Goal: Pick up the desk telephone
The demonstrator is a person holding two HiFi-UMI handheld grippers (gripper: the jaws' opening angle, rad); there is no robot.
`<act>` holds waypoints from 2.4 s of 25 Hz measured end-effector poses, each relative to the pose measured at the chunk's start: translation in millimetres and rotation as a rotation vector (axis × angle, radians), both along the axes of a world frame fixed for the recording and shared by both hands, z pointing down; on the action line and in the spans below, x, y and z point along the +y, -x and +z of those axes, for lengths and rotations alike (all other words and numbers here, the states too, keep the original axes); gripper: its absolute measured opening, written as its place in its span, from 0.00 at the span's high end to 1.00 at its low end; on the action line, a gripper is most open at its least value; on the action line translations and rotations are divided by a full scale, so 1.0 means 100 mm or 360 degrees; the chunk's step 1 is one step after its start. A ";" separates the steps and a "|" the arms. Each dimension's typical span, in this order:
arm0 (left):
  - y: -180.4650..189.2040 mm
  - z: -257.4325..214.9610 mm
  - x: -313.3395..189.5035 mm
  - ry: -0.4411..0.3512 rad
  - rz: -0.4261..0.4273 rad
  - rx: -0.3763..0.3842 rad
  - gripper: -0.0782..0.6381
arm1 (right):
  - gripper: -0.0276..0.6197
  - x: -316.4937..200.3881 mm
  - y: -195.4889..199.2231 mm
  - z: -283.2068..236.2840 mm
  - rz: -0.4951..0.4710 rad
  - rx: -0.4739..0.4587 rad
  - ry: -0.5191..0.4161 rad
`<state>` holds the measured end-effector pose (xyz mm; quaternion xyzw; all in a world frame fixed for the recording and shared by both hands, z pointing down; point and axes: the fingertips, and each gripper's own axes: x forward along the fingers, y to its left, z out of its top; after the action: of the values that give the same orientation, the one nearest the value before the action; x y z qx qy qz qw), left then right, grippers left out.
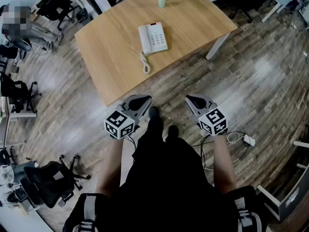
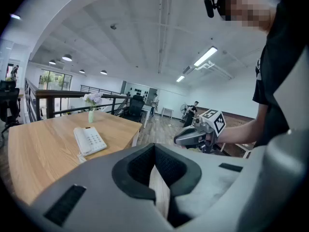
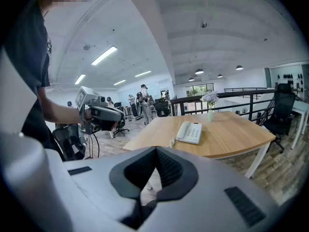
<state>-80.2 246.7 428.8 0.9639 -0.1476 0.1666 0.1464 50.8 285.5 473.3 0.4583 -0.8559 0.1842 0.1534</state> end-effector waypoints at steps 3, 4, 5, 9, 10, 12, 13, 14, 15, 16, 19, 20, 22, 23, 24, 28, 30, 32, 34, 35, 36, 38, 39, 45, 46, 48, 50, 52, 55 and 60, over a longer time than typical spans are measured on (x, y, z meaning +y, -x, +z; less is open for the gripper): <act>0.00 -0.05 0.14 0.0000 -0.0028 0.0009 0.86 | 0.92 0.16 0.06 -0.04 -0.0035 -0.0005 -0.0003; -0.01 -0.06 0.18 0.0002 -0.0035 0.0011 0.86 | 0.92 0.21 0.07 -0.05 -0.0049 -0.0004 -0.0002; -0.03 -0.07 0.21 0.0001 -0.0040 0.0010 0.86 | 0.92 0.25 0.08 -0.05 -0.0061 -0.0001 0.0001; -0.06 -0.10 0.31 -0.0013 -0.0045 0.0004 0.86 | 0.92 0.32 0.10 -0.06 -0.0088 0.0000 0.0005; -0.06 -0.11 0.33 -0.0013 -0.0048 0.0006 0.86 | 0.92 0.33 0.11 -0.06 -0.0095 0.0001 0.0004; -0.03 -0.11 0.34 -0.0017 -0.0059 0.0007 0.86 | 0.92 0.34 0.15 -0.07 -0.0114 0.0018 -0.0001; -0.01 -0.10 0.34 -0.0020 -0.0066 0.0008 0.86 | 0.92 0.34 0.17 -0.07 -0.0124 0.0030 -0.0005; 0.00 -0.10 0.35 -0.0022 -0.0074 0.0011 0.86 | 0.92 0.34 0.20 -0.06 -0.0135 0.0039 -0.0008; 0.02 -0.09 0.35 -0.0022 -0.0083 0.0017 0.86 | 0.92 0.34 0.22 -0.06 -0.0143 0.0045 -0.0009; 0.03 -0.08 0.36 -0.0021 -0.0090 0.0022 0.86 | 0.92 0.35 0.23 -0.06 -0.0151 0.0048 -0.0010; 0.04 -0.05 0.39 -0.0014 -0.0098 0.0035 0.86 | 0.92 0.37 0.27 -0.03 -0.0167 0.0060 -0.0011; 0.04 -0.04 0.40 -0.0011 -0.0101 0.0039 0.86 | 0.92 0.38 0.28 -0.03 -0.0169 0.0063 -0.0012; 0.06 -0.03 0.42 -0.0006 -0.0108 0.0042 0.86 | 0.92 0.38 0.29 -0.02 -0.0169 0.0065 -0.0012; 0.06 -0.02 0.43 -0.0003 -0.0109 0.0042 0.86 | 0.92 0.39 0.29 -0.01 -0.0166 0.0065 -0.0010; 0.06 0.00 0.45 -0.0001 -0.0106 0.0041 0.86 | 0.92 0.40 0.28 0.00 -0.0161 0.0064 -0.0009; 0.02 0.04 0.52 0.0013 -0.0095 0.0038 0.86 | 0.92 0.46 0.25 -0.02 -0.0139 0.0015 -0.0011; -0.01 0.04 0.52 0.0017 -0.0096 0.0041 0.86 | 0.92 0.47 0.22 -0.03 -0.0132 0.0005 -0.0015; -0.04 0.03 0.51 0.0016 -0.0093 0.0051 0.86 | 0.92 0.48 0.18 -0.01 -0.0124 0.0026 -0.0012; -0.06 0.02 0.52 0.0008 -0.0088 0.0052 0.86 | 0.92 0.49 0.16 0.02 -0.0117 0.0047 -0.0006; -0.06 0.02 0.52 0.0004 -0.0088 0.0051 0.86 | 0.92 0.49 0.15 0.03 -0.0114 0.0049 -0.0004; -0.06 0.02 0.52 0.0001 -0.0091 0.0050 0.86 | 0.92 0.50 0.14 0.04 -0.0112 0.0046 -0.0004; -0.06 0.02 0.51 -0.0002 -0.0099 0.0048 0.86 | 0.92 0.50 0.14 0.05 -0.0111 0.0039 -0.0005; -0.05 0.02 0.51 -0.0003 -0.0103 0.0047 0.86 | 0.92 0.50 0.14 0.05 -0.0112 0.0037 -0.0006; -0.06 0.01 0.50 -0.0005 -0.0116 0.0048 0.86 | 0.92 0.47 0.11 0.04 -0.0112 0.0036 -0.0013; -0.07 0.01 0.49 -0.0008 -0.0117 0.0045 0.86 | 0.92 0.46 0.11 0.04 -0.0112 0.0036 -0.0016; -0.07 -0.01 0.47 -0.0015 -0.0124 0.0038 0.86 | 0.92 0.43 0.09 0.02 -0.0110 0.0031 -0.0021; -0.06 -0.02 0.44 -0.0019 -0.0134 0.0036 0.86 | 0.92 0.40 0.07 0.01 -0.0107 0.0020 -0.0026; -0.05 -0.02 0.43 -0.0021 -0.0141 0.0029 0.86 | 0.92 0.38 0.06 0.02 -0.0105 0.0014 -0.0028; -0.03 -0.02 0.39 -0.0024 -0.0157 0.0022 0.86 | 0.92 0.35 0.05 0.03 -0.0102 0.0004 -0.0030; -0.01 0.01 0.28 -0.0025 -0.0169 0.0018 0.86 | 0.92 0.25 0.05 0.08 -0.0089 -0.0017 -0.0016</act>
<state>-79.6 275.1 430.0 0.9567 -0.1990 0.1518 0.1483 46.3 310.7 480.9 0.4338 -0.8701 0.1780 0.1516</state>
